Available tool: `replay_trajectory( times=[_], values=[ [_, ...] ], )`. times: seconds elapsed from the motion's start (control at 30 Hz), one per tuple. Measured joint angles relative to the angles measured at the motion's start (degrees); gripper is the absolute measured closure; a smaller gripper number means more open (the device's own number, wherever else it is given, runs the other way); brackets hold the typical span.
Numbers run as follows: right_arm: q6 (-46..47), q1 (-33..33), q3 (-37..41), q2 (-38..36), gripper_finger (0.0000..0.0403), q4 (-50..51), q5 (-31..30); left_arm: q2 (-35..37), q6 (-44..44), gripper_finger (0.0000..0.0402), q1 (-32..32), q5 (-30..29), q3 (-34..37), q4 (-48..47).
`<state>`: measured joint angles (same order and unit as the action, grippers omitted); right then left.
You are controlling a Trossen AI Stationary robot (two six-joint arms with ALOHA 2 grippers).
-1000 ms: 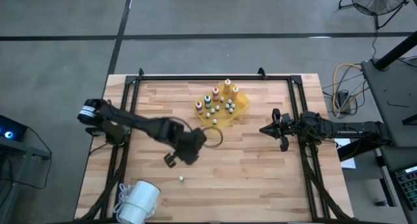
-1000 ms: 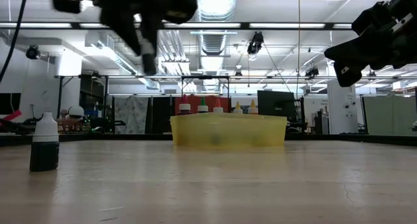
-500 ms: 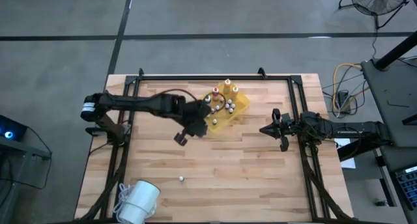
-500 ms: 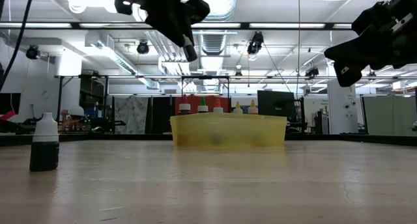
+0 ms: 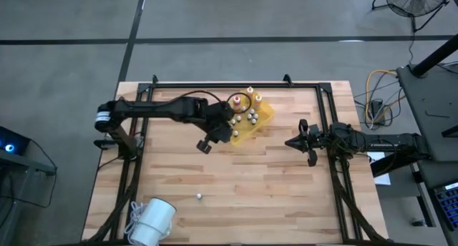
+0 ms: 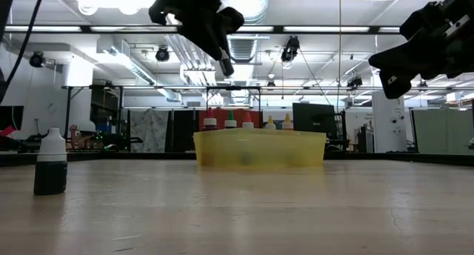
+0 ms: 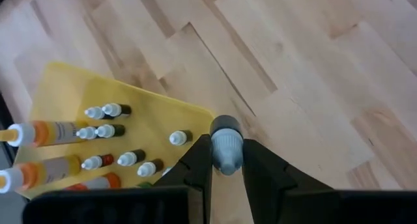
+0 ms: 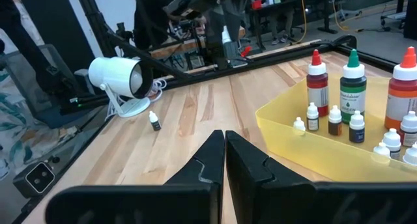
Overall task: Pick & Place food coloring
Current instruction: Put the small green food coloring bottle into the yellow bin
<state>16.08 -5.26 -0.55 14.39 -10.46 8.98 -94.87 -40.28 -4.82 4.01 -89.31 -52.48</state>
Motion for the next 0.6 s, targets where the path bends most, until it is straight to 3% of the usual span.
replay_trajectory(
  times=[0.3, 0.6],
  values=[
    [0.00, -0.02, 0.01, 0.03, 0.0394, 0.00, -0.03, -3.84, 0.15, 0.0358, -2.53, -0.07, -3.67, -1.01],
    [0.00, -0.01, 0.01, -0.02, 0.0394, 0.01, -0.01, -9.32, 5.85, 0.0358, -5.63, -0.17, -9.70, -1.60]
  ],
)
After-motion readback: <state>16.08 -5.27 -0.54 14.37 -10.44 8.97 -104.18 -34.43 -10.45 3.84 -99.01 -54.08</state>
